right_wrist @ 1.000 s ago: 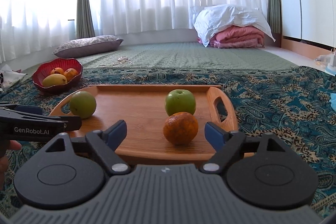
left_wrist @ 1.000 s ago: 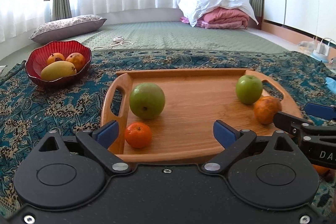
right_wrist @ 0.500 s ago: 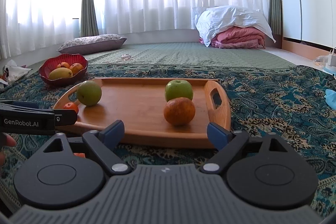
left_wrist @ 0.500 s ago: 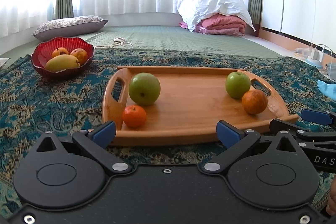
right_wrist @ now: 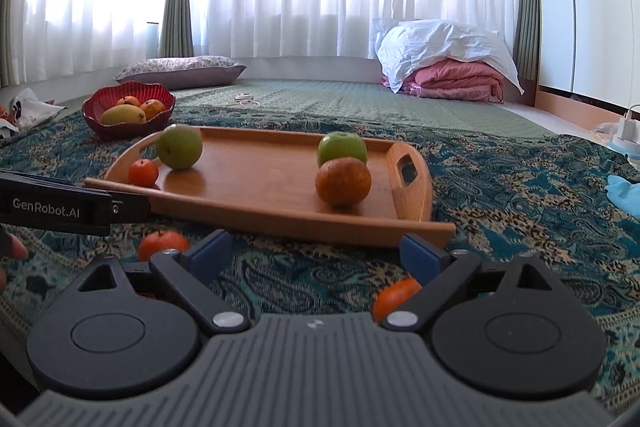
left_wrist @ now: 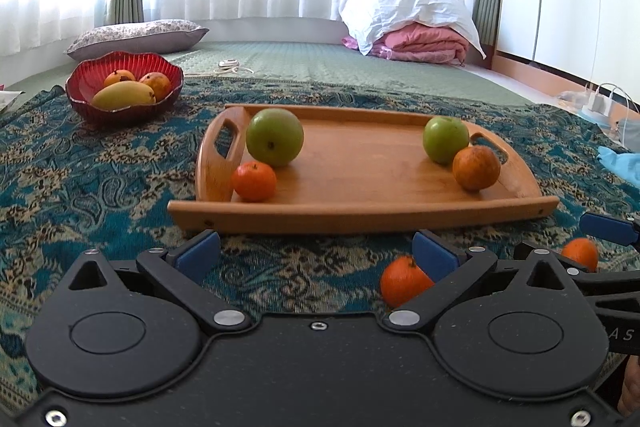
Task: Organize fruits
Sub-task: 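Withdraw both tools from the tray toward the remaining mandarins and red dates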
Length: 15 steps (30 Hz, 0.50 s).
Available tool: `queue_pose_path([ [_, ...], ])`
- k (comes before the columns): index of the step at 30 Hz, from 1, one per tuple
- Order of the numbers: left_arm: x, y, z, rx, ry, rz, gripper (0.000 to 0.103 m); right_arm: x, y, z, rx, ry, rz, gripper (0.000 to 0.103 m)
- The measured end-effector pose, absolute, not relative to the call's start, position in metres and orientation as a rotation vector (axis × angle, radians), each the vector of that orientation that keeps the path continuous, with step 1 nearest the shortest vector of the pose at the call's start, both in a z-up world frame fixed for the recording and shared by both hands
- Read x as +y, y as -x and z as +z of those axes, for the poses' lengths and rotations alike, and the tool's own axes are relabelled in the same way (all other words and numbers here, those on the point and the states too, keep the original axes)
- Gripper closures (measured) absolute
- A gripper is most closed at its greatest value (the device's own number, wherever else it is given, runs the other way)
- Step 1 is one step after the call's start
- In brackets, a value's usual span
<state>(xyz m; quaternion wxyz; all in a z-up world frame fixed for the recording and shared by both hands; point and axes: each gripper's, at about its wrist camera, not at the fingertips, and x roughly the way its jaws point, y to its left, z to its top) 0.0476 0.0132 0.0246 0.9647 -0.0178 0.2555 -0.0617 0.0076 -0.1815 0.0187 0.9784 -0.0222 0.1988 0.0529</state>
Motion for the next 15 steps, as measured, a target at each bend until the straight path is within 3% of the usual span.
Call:
queue_pose_path([
  [15,0.006,-0.03,0.017,0.513,0.007,-0.135,0.0,-0.19,0.01,0.011,0.398,0.052,0.054,0.005],
])
